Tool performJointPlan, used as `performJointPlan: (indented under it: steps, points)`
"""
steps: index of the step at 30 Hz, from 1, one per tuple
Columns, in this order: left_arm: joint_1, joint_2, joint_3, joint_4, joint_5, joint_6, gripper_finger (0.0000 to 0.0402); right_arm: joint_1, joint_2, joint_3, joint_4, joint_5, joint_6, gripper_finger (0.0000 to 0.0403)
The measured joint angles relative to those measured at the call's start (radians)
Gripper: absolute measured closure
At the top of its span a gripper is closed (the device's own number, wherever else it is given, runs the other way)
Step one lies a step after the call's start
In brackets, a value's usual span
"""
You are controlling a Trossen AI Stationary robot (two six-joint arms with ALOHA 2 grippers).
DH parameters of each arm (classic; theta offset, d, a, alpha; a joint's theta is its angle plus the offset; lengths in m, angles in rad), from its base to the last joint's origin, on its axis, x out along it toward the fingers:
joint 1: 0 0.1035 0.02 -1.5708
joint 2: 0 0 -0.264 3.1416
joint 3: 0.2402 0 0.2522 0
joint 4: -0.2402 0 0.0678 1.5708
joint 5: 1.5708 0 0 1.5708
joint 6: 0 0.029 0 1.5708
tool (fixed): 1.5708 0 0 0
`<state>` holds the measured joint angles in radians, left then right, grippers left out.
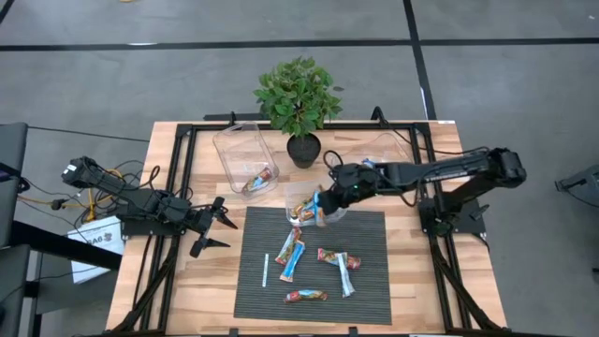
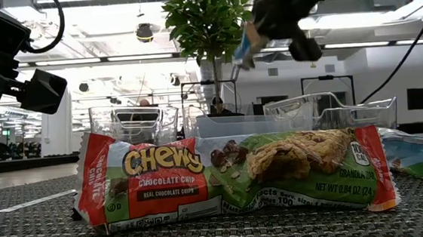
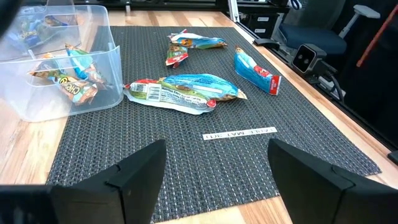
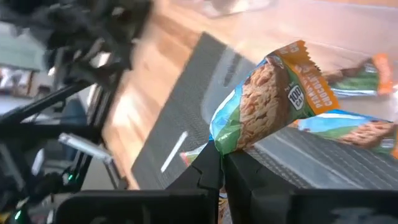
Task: Pick and place Granola Bars by type
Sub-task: Put the orange granola bar into the middle transparent bin
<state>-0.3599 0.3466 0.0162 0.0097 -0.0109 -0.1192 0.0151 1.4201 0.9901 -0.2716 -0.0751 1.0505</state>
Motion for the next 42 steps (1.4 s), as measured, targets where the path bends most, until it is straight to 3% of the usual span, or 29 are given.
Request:
performJointPlan:
  steps: [15,23,31,42]
  points:
    - [0.0,0.0,0.0,0.001,0.0,0.0,0.0127,-0.062,0.163,0.0,0.147,0.005,0.264,0.0403]
    - [0.0,0.0,0.0,0.001,0.0,0.0,0.0127,-0.03,0.19,0.0,0.132,0.161,0.466,0.0403]
    - [0.0,0.0,0.0,0.0,0.0,0.0,0.0127,0.028,0.172,-0.001,-0.019,0.314,0.647,0.0403]
    - [0.0,0.0,0.0,0.0,0.0,0.0,0.0127,0.066,0.17,0.0,-0.053,0.358,0.74,0.0403]
